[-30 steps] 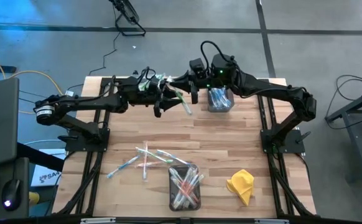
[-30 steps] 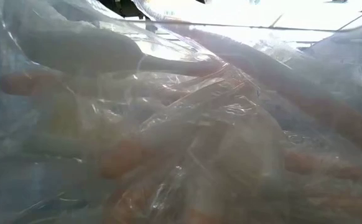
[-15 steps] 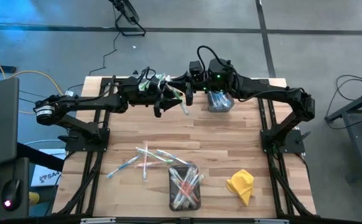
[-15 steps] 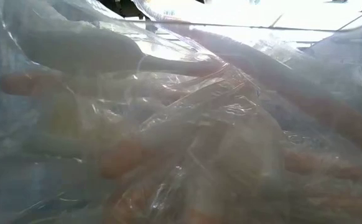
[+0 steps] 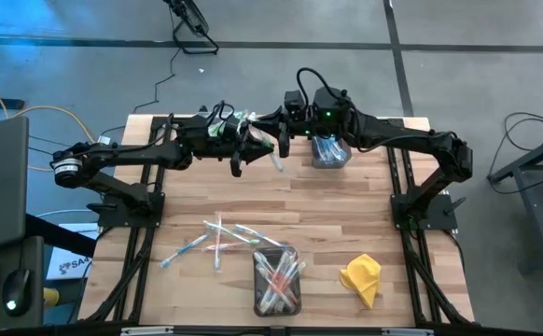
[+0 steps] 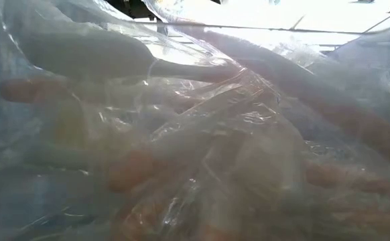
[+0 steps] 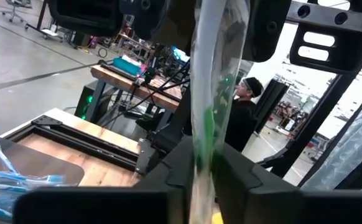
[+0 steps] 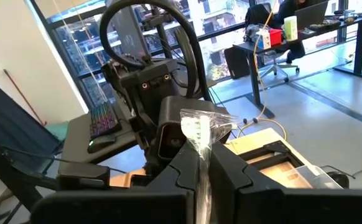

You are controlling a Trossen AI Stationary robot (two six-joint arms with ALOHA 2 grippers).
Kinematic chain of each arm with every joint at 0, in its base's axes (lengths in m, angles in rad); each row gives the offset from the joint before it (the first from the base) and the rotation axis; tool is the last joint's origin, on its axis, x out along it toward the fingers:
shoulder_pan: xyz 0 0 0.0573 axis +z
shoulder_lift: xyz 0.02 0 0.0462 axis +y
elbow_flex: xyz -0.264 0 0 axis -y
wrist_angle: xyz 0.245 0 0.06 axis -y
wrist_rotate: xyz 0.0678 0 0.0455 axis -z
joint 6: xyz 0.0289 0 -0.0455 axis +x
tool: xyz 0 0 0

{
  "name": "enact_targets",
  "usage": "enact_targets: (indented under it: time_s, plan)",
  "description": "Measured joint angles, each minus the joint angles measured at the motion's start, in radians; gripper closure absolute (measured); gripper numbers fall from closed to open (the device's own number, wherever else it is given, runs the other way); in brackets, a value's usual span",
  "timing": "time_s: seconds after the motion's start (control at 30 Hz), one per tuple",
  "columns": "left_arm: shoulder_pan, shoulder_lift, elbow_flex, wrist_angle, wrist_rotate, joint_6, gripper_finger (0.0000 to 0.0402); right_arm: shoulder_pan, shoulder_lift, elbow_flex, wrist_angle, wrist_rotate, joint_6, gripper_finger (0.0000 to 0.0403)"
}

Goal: Pick & Place Toothbrushes
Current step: Put the green toothbrush into the transparent bin

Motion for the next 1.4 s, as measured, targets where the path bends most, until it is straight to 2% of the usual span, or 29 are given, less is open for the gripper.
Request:
enact_targets:
  time_s: [0.17,0.47,0.77,1.07,1.23,1.4]
  plan:
    - [0.0,0.0,0.0,0.0,0.0,-0.026,0.0388,0.0,0.0,0.0,0.0,-0.001,0.0,0.0393]
    - [0.0,0.0,0.0,-0.001,0.025,-0.049,0.0381,0.0,0.0,0.0,-0.001,-0.009,-0.001,0.0386]
    - [0.0,0.0,0.0,-0.004,0.045,-0.051,0.0387,0.0,0.0,0.0,-0.001,0.013,0.025,0.0282]
    - [0.0,0.001,0.0,-0.046,0.045,-0.051,0.0384,-0.004,-0.02,0.0,-0.022,-0.066,0.033,0.0167]
    - [0.002,0.001,0.0,-0.054,0.053,-0.05,0.0383,-0.031,-0.063,0.0,-0.116,-0.117,0.007,0.0135]
    - [0.004,0.001,0.0,-0.058,0.057,-0.033,0.0383,-0.074,-0.137,0.0,-0.238,-0.106,-0.055,0.0129]
